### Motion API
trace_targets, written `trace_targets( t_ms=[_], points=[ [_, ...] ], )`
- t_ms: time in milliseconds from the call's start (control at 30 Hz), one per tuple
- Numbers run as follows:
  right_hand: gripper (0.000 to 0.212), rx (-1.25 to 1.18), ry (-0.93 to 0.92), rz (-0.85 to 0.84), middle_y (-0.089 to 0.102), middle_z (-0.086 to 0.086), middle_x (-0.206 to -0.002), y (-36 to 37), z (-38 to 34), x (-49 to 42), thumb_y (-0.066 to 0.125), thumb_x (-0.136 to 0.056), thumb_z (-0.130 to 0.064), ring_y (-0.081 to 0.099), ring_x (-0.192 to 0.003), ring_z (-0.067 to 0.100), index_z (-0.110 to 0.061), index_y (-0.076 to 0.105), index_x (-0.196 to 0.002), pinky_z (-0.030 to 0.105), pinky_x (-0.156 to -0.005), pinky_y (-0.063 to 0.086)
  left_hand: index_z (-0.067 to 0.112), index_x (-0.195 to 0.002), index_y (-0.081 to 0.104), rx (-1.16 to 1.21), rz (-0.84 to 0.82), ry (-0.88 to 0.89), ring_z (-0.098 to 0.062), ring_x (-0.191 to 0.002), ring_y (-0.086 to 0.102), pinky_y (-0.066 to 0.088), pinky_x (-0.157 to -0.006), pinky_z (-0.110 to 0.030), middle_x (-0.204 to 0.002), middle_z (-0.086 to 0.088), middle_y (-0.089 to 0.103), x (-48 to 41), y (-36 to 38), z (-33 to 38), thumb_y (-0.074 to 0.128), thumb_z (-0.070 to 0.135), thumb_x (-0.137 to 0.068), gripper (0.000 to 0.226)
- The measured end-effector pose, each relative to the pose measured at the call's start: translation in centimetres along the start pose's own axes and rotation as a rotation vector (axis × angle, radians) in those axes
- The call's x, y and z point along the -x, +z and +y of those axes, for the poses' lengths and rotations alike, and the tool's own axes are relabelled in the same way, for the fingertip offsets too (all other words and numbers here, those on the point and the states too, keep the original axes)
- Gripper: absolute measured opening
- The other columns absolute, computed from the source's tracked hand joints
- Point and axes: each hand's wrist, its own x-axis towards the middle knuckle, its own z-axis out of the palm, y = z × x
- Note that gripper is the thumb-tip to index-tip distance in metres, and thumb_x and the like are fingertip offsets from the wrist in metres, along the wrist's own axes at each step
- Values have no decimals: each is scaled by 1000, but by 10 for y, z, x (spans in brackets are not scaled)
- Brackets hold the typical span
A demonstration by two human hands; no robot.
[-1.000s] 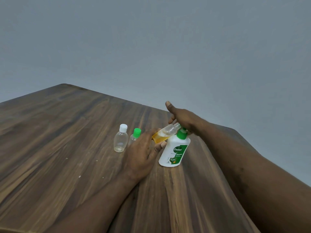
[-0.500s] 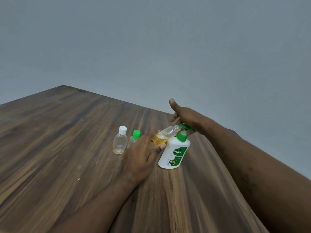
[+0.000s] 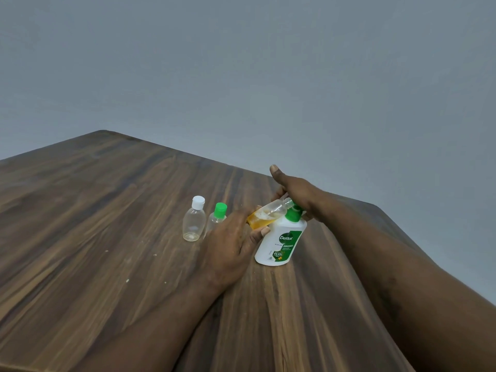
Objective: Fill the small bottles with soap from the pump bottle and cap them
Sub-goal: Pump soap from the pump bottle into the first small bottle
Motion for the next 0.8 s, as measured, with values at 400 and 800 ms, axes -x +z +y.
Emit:
trace_targets(
  t_ms=[400,800],
  points=[
    [93,-42,-30,27,71,12,-110,-15,-12,1,19,-91,-89,68,-100,29,-13,72,-105,43,-83,57,36,-131,57,-12,55,15,8,-83,57,35,-69,-8,-94,31,59,-1,-3,5,53,56,-101,37],
    [94,-18,13,2,75,11,-104,3,-1,-4,29,-88,-91,71,-98,31,-11,77,-99,54,-98,55,28,-131,59,-32,14,25,10,-81,55,34,-66,-7,-97,25,59,-1,-3,5,54,53,-101,39]
  ],
)
